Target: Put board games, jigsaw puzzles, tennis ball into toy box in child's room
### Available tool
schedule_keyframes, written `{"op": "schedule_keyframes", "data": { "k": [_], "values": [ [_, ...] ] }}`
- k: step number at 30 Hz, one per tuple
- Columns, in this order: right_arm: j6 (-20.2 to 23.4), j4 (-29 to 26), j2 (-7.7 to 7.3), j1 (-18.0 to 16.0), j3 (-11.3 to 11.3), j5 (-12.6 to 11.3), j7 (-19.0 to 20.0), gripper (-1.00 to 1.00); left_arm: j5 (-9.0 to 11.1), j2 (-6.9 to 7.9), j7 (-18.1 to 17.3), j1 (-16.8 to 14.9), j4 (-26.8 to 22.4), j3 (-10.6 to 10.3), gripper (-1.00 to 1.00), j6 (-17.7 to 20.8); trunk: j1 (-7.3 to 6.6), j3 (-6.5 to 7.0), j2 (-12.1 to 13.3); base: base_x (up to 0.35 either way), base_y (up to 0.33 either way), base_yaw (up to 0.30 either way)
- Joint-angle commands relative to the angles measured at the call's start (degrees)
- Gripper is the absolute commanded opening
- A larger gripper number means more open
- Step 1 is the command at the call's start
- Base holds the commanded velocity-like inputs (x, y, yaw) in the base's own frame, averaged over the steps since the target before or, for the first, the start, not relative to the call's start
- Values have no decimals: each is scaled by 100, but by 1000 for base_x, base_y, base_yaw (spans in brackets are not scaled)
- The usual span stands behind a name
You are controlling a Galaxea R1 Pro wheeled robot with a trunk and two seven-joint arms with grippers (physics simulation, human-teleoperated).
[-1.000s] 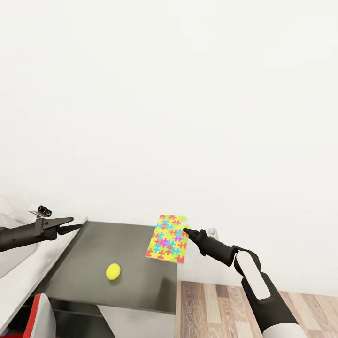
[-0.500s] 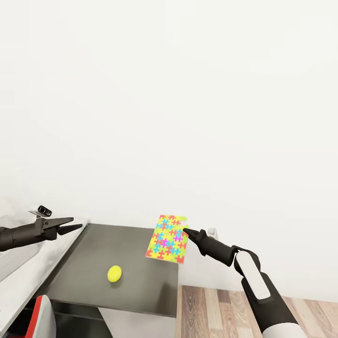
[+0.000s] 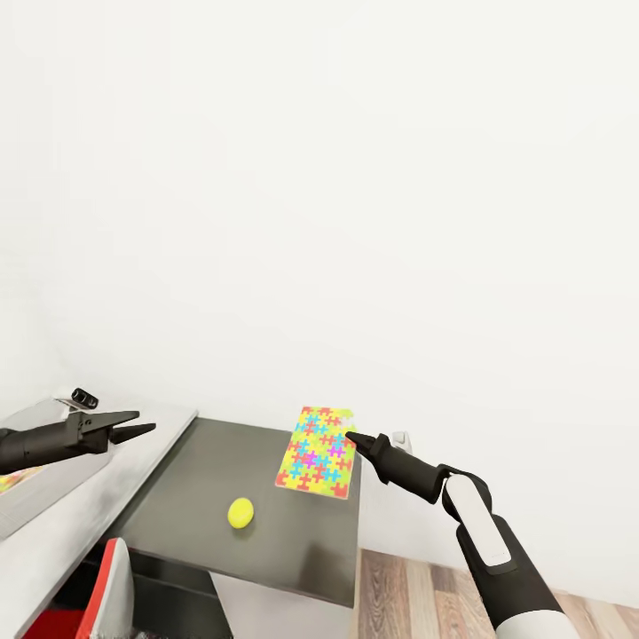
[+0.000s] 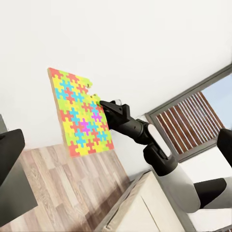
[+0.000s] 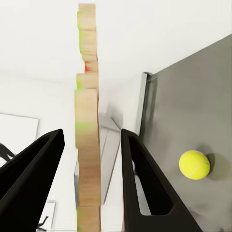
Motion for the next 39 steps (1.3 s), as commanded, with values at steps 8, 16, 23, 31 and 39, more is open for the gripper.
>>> {"op": "schedule_keyframes", "data": {
  "k": [8,16,23,31,39],
  "values": [
    [19,-2,6,-5,49,34,-4,-100,1,1,-21,-5,-6,-11,100,61,4,22,-13,0,0,262],
    [12,-3,6,-5,195,38,-17,-100,1,-1,-21,-5,-5,-12,100,57,4,53,-13,0,0,267],
    [12,-3,6,-5,204,38,-18,-100,1,1,-21,-5,-5,-13,100,52,4,75,-13,0,0,273],
    [12,-3,6,-5,204,38,-18,-100,3,0,-21,-5,-4,-13,100,52,4,96,-13,0,0,276],
    [12,-3,6,-5,204,38,-10,-100,3,1,-21,-5,-7,-13,100,52,4,106,-13,0,0,281]
  ]
}}
